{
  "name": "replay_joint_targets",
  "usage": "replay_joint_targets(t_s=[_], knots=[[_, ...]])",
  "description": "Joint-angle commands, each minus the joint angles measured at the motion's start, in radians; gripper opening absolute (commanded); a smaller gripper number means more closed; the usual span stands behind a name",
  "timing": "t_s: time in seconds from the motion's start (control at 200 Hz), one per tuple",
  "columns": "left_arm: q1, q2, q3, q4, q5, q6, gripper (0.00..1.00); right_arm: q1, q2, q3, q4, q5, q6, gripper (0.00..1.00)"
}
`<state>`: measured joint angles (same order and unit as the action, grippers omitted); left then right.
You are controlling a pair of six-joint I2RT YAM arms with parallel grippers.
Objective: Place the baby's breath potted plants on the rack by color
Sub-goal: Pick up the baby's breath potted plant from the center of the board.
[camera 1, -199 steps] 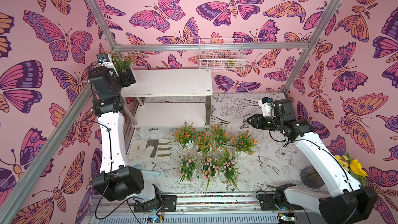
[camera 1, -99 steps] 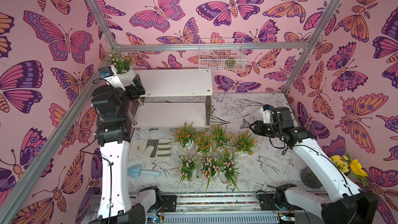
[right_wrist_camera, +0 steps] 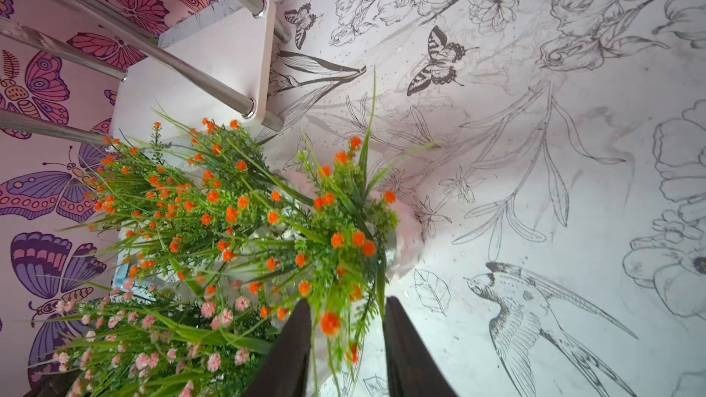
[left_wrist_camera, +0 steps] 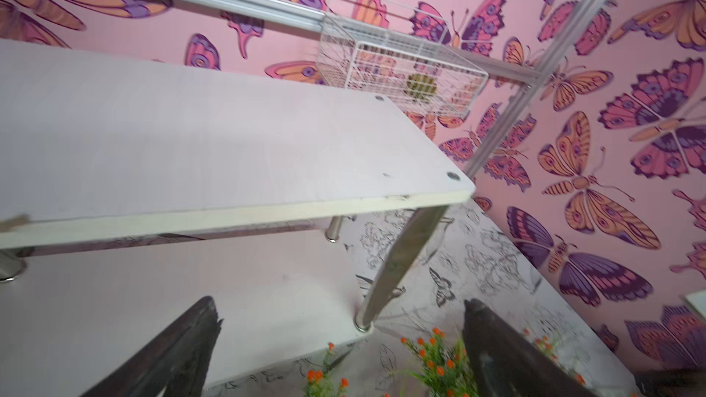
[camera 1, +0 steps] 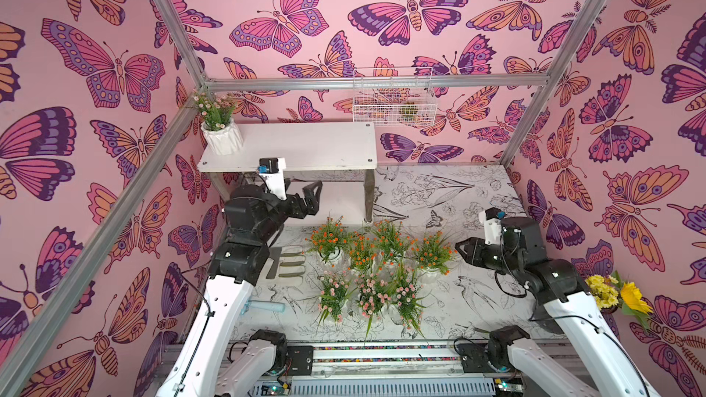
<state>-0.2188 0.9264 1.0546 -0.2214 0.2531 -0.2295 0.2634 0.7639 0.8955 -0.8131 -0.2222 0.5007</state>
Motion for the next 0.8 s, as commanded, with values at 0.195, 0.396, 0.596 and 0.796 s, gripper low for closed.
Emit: replay_joint_targets(t_s=[0.195,0.396,0.596,0.796], knots=[[-0.147,-0.067,-0.124,0.005,0.055,0.024,1.0,0.113,-0.156,-0.028,-0.218,0.104,0.099,0.34],[-0.226,-0.062,-0.143,0.001,0.036,0.041,1.0,0.216,-0.206,-0.117,-0.213,0.136,0.18,0.32],[-0.267,-0.035,-0.105,-0.033,-0.019,0.075,1.0,0.436,-0.187,-0.241,-0.05,0.259,0.309,0.31],[-0.277,0.006,-0.083,-0.036,0.002,0.071,1.0,0.689,-0.046,-0.28,0.114,0.439,0.408,0.31]])
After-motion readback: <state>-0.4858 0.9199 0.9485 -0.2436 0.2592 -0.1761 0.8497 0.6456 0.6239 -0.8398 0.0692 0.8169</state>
